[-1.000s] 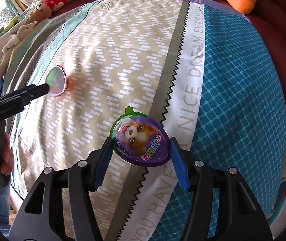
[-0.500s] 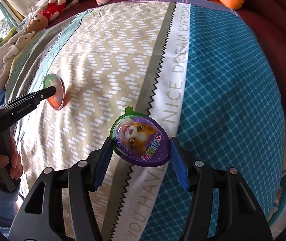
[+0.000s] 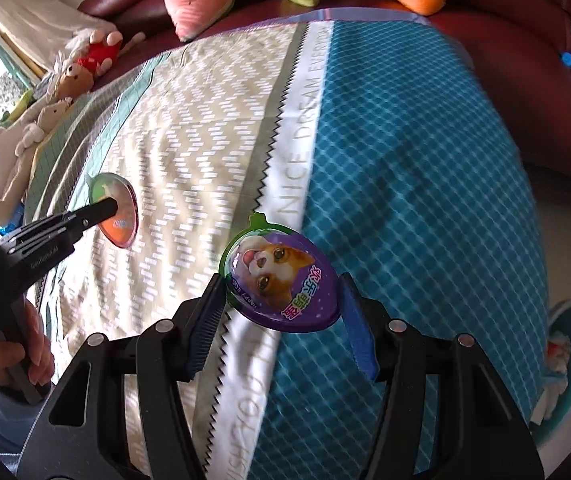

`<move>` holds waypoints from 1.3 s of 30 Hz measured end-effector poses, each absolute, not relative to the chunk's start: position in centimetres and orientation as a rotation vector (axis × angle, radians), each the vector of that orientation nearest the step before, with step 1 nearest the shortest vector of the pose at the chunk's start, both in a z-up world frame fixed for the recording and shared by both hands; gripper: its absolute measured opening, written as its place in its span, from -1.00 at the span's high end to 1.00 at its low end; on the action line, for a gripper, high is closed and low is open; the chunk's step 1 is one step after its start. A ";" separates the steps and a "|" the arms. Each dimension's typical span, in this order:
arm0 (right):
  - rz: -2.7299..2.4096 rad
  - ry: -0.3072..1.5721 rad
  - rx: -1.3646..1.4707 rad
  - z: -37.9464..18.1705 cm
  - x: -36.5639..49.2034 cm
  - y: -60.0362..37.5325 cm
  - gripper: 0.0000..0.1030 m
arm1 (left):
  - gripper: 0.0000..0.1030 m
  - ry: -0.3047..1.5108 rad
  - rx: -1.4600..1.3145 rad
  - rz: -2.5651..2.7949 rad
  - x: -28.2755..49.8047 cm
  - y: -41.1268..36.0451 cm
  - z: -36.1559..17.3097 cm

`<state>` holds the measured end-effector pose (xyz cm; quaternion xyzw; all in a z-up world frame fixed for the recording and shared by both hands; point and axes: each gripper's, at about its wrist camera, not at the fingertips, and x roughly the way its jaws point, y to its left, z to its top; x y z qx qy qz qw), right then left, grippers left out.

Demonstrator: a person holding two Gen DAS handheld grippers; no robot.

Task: Collect trash
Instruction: 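Grasp the purple toy egg with the right tool while the left tool grasps the pink egg half, then carry the purple egg and pink egg half over the teal bin with both tools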

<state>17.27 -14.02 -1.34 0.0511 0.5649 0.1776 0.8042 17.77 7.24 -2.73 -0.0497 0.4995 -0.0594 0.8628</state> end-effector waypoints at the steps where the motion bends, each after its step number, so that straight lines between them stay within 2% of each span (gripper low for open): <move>1: 0.375 1.202 0.119 -1.0 16.8 -14.7 -0.07 | 0.91 1.046 -0.099 -0.134 17.6 6.6 -2.6; 12: 0.254 1.110 0.243 2.0 11.9 -24.8 -0.06 | 0.91 1.030 -0.005 -0.313 14.7 -3.9 -0.9; 22: 0.031 1.024 0.362 4.0 4.6 -39.1 -0.06 | 0.91 1.016 0.102 -0.519 11.7 -16.3 0.2; 29: -0.107 1.002 0.442 3.6 -0.2 -48.0 -0.07 | 0.91 1.017 0.184 -0.646 9.6 -25.2 0.0; 39: -0.138 1.012 0.520 1.2 -2.3 -52.2 -0.07 | 0.91 1.050 0.283 -0.763 7.6 -35.3 -2.3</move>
